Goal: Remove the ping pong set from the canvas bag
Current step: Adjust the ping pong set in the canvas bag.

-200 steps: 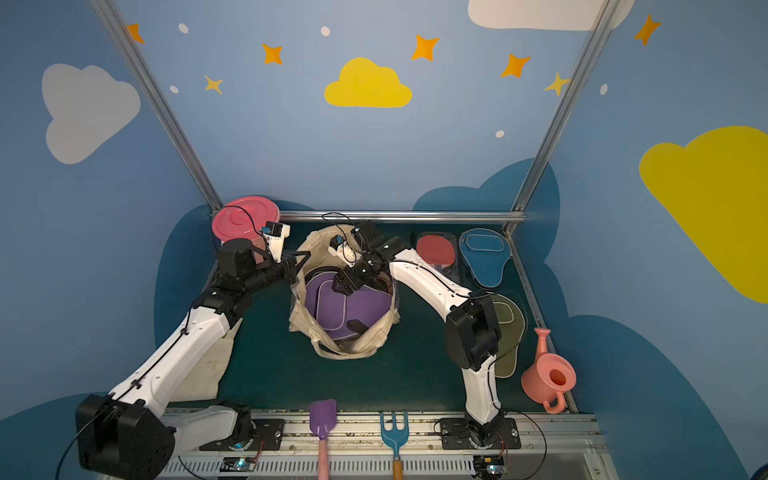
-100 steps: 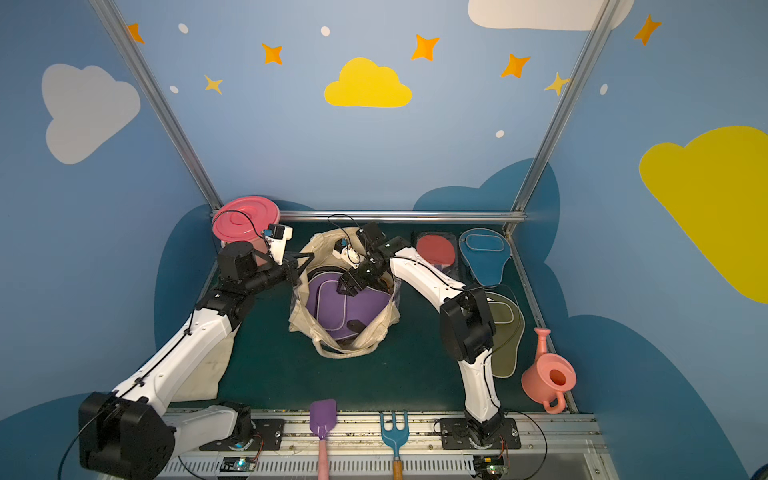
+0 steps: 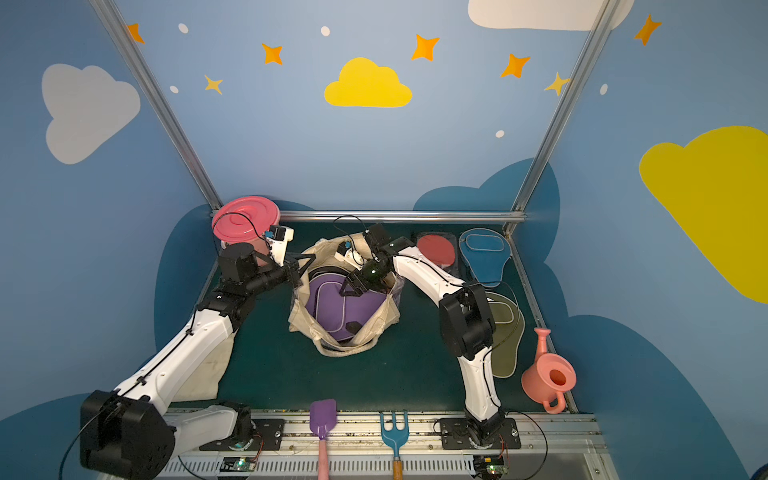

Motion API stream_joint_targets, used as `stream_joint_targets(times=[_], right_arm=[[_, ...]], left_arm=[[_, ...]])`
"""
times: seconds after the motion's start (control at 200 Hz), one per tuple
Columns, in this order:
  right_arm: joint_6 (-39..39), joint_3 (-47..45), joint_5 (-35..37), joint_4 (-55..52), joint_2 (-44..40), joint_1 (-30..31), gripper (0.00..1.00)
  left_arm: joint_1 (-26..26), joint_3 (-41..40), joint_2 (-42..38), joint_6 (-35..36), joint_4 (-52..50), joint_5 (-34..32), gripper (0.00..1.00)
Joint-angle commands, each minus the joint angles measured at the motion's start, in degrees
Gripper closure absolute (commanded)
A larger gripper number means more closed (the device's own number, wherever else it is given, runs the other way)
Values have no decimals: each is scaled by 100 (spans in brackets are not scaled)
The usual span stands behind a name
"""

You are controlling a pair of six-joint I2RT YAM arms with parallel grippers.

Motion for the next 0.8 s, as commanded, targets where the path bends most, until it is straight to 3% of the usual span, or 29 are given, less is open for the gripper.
stream_joint_targets(times=[0.0, 0.345, 0.561, 0.796], right_arm=[[-101, -181, -466, -443, 232, -92, 48], [-196, -82, -371, -718, -39, -94, 100], [-229, 350, 441, -1124, -534, 35, 100], [109, 372, 1418, -733, -1418, 67, 100]], left_arm=[[-23, 7, -234, 26, 528, 226, 96], [-20, -25, -294, 26, 467, 177, 96], [-23, 24, -287, 24, 321, -24, 96], [-25, 150, -206, 13, 107, -201, 96]])
